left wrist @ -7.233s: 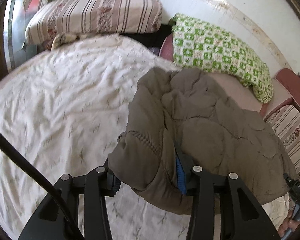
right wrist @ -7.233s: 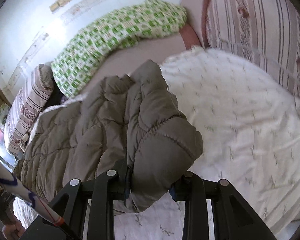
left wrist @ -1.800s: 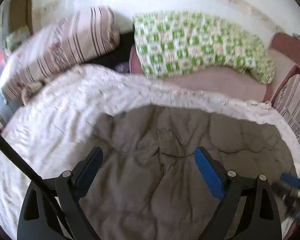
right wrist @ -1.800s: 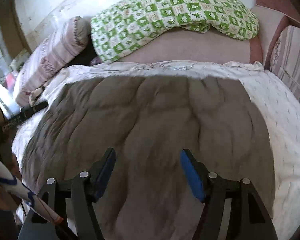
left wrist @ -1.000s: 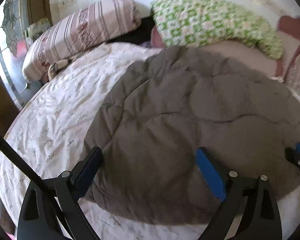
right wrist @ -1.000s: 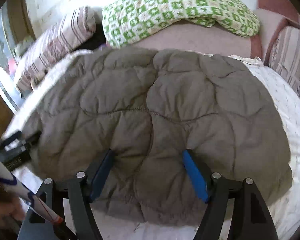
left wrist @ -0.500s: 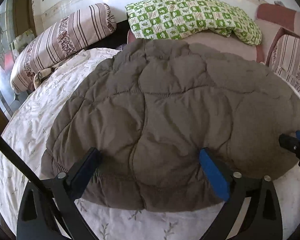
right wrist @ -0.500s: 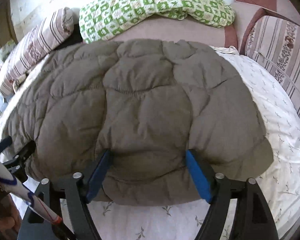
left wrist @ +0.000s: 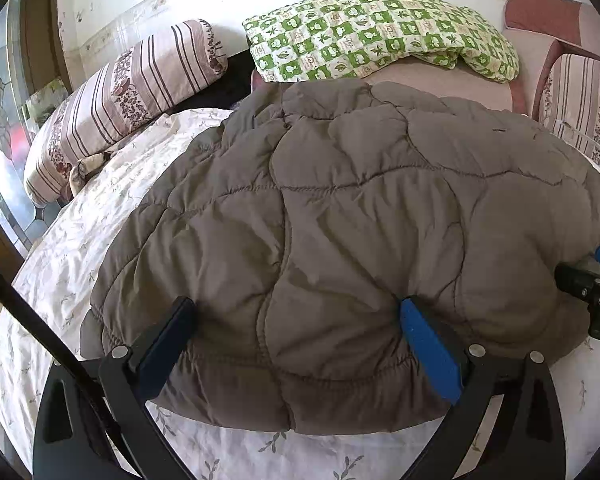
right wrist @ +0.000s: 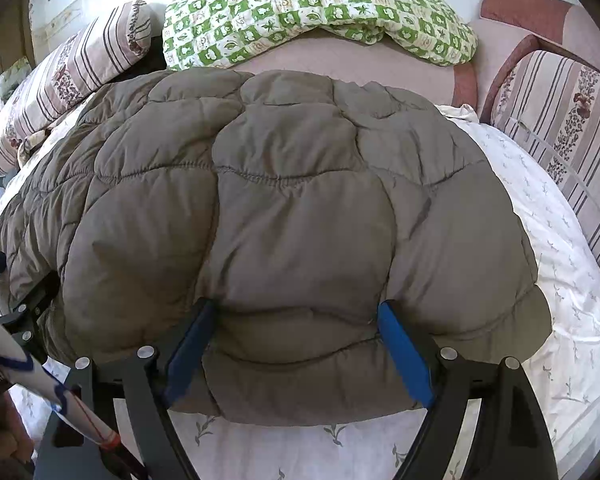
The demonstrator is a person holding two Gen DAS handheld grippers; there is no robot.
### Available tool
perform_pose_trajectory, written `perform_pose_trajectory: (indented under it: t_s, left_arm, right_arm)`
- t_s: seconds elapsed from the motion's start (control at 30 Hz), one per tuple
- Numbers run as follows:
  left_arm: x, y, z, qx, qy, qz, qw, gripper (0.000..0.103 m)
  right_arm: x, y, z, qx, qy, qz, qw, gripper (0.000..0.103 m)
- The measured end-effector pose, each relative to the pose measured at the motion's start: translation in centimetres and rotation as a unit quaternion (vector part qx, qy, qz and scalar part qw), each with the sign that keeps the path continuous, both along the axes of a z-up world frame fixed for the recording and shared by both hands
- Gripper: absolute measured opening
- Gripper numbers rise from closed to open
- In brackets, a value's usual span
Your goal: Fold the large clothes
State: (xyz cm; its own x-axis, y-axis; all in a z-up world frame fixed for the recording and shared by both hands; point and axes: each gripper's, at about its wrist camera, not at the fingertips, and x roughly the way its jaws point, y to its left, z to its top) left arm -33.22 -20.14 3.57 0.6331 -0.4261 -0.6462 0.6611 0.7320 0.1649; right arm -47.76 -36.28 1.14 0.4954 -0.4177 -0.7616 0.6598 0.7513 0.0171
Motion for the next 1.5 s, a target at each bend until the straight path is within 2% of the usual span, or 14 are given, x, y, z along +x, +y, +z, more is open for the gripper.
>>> perform_pose_trajectory:
  t_s: [0.2, 0.4, 0.53, 0.67, 0.9, 1.07, 1.2, 1.3, 1.33, 1.43, 1.5]
  left_arm:
    - [-0.1, 0.0, -0.1, -0.002, -0.003, 0.001, 1.0, 0.102]
    - [-0.2, 0.0, -0.1, -0.003, -0.005, 0.001, 1.0, 0.102]
    - [-0.1, 0.0, -0.1, -0.003, -0.004, 0.001, 1.0, 0.103]
    - [-0.2, 0.0, -0.1, -0.002, -0.005, 0.0, 1.0, 0.103]
    - [-0.2, 0.1, 0.0, -0.005, -0.009, 0.0, 0.9999, 0.103]
    - [-0.5, 0.3, 0.0, -0.013, -0.018, 0.002, 0.9998, 0.103]
    - [-0.8, 0.4, 0.0, -0.014, -0.022, 0.002, 0.9997, 0.103]
    - [-1.0, 0.3, 0.0, -0.011, -0.027, 0.004, 0.9996, 0.103]
    - [-1.1, 0.3, -0.1, -0.011, -0.029, 0.004, 0.9995, 0.103]
    - [-1.2, 0.2, -0.2, -0.011, -0.033, 0.004, 0.9994, 0.103]
    - [-1.2, 0.2, -0.3, -0.01, -0.033, 0.004, 0.9994, 0.103]
  right_arm:
    - [-0.2, 0.4, 0.4, -0.01, -0.002, 0.003, 1.0, 0.087]
    - [-1.2, 0.4, 1.8, -0.027, -0.028, -0.005, 0.999, 0.087]
    - [-1.3, -0.4, 1.3, -0.012, -0.024, -0.017, 0.999, 0.092]
    - [-0.9, -0.8, 0.3, 0.003, -0.012, -0.013, 1.0, 0.101]
    - [-0.6, -1.1, -0.2, 0.004, -0.009, -0.01, 1.0, 0.102]
    - [-1.3, -0.3, 0.9, -0.015, -0.017, -0.011, 1.0, 0.102]
    - [-3.2, 0.4, 2.9, -0.045, -0.046, -0.024, 0.998, 0.102]
    - [-5.1, -0.5, 3.9, -0.042, -0.075, -0.055, 0.995, 0.102]
    - [-5.5, -1.0, 3.8, -0.036, -0.075, -0.065, 0.994, 0.102]
    - [-6.0, -3.2, 2.1, 0.015, -0.054, -0.088, 0.995, 0.075]
    - [-5.8, -4.1, 1.1, 0.039, -0.045, -0.088, 0.994, 0.075]
